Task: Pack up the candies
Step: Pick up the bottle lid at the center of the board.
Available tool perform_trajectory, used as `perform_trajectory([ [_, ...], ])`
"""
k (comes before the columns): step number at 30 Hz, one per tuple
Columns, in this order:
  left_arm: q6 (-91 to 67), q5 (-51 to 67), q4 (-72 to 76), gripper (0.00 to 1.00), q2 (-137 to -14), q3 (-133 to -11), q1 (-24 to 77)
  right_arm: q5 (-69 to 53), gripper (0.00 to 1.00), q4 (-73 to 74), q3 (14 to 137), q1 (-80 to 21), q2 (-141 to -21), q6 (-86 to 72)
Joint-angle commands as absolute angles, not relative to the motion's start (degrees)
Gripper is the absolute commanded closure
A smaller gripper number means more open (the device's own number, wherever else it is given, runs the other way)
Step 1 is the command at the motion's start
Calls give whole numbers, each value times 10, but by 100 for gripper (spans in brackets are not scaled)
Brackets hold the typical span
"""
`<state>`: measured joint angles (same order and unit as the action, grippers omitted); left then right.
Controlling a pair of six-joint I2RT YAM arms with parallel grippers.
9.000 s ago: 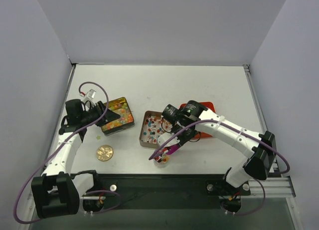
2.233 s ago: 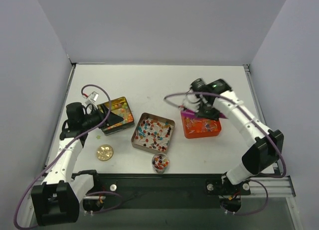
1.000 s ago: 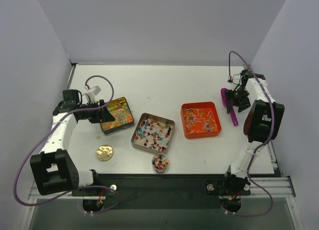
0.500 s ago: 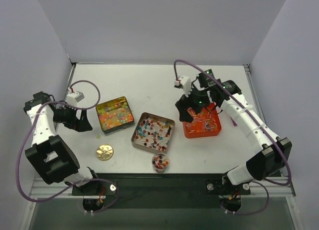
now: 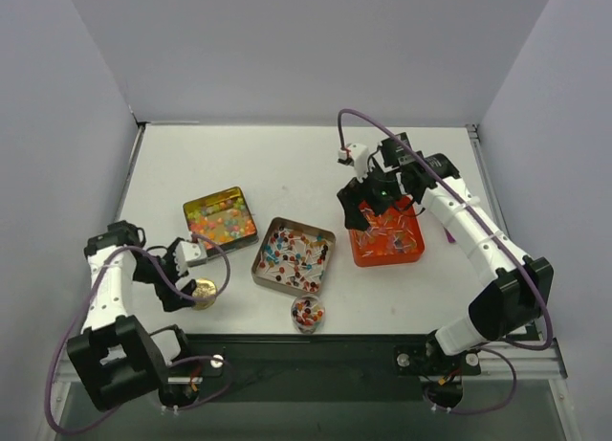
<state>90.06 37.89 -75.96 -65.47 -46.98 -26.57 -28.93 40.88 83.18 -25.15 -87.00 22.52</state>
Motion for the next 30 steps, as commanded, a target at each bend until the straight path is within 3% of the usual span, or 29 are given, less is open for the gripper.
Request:
perform_trajectory([
  [1,834,344,-725,3,-614,-431,-141,-289,0,399,804,-233,-825,208],
  [7,716,290,-630,2,-594,-396,-21,-289,0,388,807,-216,-810,207],
  [12,722,233,-577,3,-603,-378,-18,-296,0,388,828,-212,-812,204],
  [30,755,192,-496,3,-643,-325,-14,-312,0,394,872,-209,-841,217],
])
